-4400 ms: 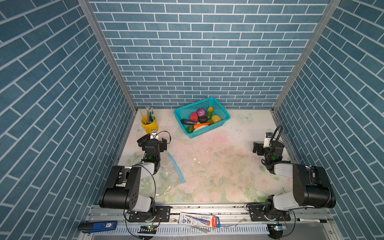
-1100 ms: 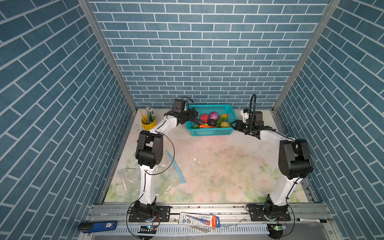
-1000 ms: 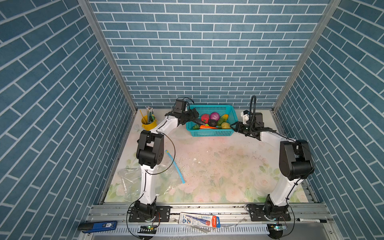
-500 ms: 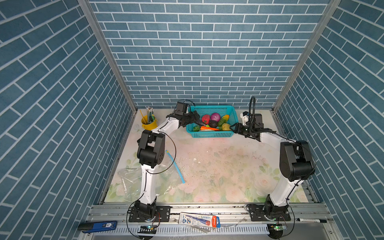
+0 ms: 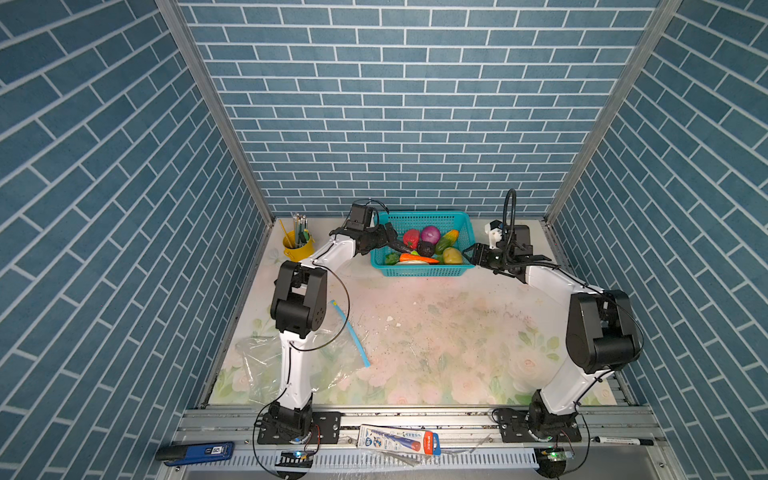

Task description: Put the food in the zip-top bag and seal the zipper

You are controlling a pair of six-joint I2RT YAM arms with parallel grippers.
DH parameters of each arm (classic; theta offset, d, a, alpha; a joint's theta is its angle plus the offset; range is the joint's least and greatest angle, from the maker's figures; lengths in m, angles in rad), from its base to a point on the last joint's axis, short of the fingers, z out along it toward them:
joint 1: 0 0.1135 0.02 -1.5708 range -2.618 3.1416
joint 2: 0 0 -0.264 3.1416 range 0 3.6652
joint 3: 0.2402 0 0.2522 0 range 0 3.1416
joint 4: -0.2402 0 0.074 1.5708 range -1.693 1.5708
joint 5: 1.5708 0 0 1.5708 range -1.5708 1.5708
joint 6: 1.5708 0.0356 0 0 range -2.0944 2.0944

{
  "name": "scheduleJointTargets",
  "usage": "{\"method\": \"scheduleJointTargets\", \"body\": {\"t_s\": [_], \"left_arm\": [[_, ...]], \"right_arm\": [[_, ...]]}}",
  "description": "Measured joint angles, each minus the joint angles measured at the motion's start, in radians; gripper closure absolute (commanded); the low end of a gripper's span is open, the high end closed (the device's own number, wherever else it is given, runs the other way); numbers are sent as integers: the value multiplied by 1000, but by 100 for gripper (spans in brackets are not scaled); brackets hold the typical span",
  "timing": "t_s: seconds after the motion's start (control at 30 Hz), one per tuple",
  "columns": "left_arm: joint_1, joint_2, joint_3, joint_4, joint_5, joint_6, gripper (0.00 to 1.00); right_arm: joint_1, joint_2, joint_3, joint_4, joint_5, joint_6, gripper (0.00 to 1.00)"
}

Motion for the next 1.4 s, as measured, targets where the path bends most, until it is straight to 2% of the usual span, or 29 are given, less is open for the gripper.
{"method": "scheduleJointTargets", "body": {"t_s": [0.33, 0.47, 0.73, 0.93, 1.07, 1.2, 1.4], "left_arm": [[24, -170, -63, -36, -65, 51, 1], [23, -256, -153, -70, -65, 55, 1], [22, -526, -415, -112, -64, 50, 1], [21, -606, -534, -192, -63, 43, 1], [21, -652, -609, -247, -47, 41, 1], [21, -716, -665, -304, -28, 43, 1], [33, -814, -757, -331, -8, 44, 1]], "right_arm": [[-3, -113, -16, -45, 21, 12, 32], [34, -177, -58, -87, 23, 25, 32], [251, -276, -161, -118, 32, 28, 32], [442, -262, -200, -87, 44, 29, 33], [563, -193, -204, -3, 30, 10, 33], [662, -96, -204, 77, 2, -63, 34], [737, 25, -205, 256, -101, -134, 41]]}}
